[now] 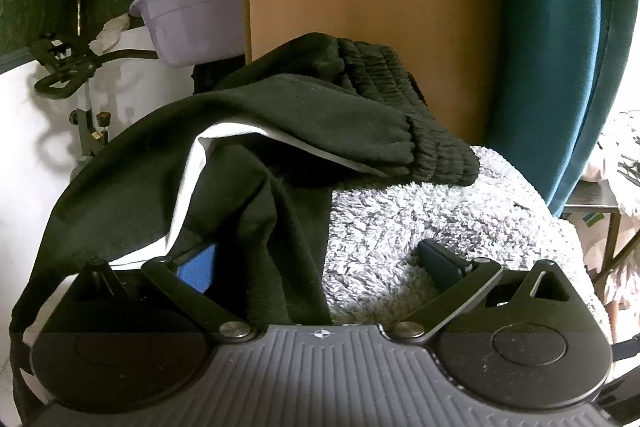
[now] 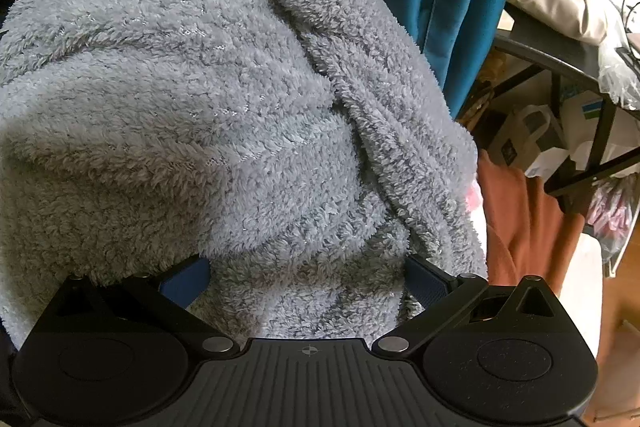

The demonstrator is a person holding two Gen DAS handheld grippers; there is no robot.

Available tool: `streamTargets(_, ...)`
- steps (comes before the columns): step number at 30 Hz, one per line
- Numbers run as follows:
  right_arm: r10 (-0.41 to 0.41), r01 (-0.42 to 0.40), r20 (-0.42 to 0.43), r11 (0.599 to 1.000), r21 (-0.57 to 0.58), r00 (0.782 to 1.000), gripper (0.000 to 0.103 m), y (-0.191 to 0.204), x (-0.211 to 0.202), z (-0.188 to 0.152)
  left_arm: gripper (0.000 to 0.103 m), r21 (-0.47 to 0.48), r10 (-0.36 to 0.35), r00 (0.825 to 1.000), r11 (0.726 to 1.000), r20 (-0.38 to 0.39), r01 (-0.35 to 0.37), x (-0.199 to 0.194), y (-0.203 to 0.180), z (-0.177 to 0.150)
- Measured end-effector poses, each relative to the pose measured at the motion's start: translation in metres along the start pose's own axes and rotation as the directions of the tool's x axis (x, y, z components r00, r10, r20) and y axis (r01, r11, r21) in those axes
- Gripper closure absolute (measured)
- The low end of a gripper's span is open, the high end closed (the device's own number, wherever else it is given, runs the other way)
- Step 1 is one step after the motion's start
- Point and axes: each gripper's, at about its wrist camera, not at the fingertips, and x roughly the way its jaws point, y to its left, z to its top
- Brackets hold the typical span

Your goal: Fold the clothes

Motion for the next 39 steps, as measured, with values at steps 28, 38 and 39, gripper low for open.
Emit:
streamTargets(28,0.026,-0.025,-0.011,0.999,0.023,1.000,0.001,-0.005,0.004,0.000,0.000,0.000,0.044,0.999,0.999,0.011,-0.044,0.004,-0.006,0.001)
streamTargets(38,0.034,-0.033,-0.020,0.999,0.028,0.999,0.001,-0.005,0.010,0.002,0.000,0.024,0.025,0.999,0.999,0.031,-0.026,0.005,-0.003,-0.001)
streamTargets(39,0.035,-0.035,-0.020,0.999,0.031,0.999,0.001,-0.005,0.010,0.002,0.000,0.011,0.021,0.999,1.000,0.035,-0.021,0.005,-0.002,-0.001)
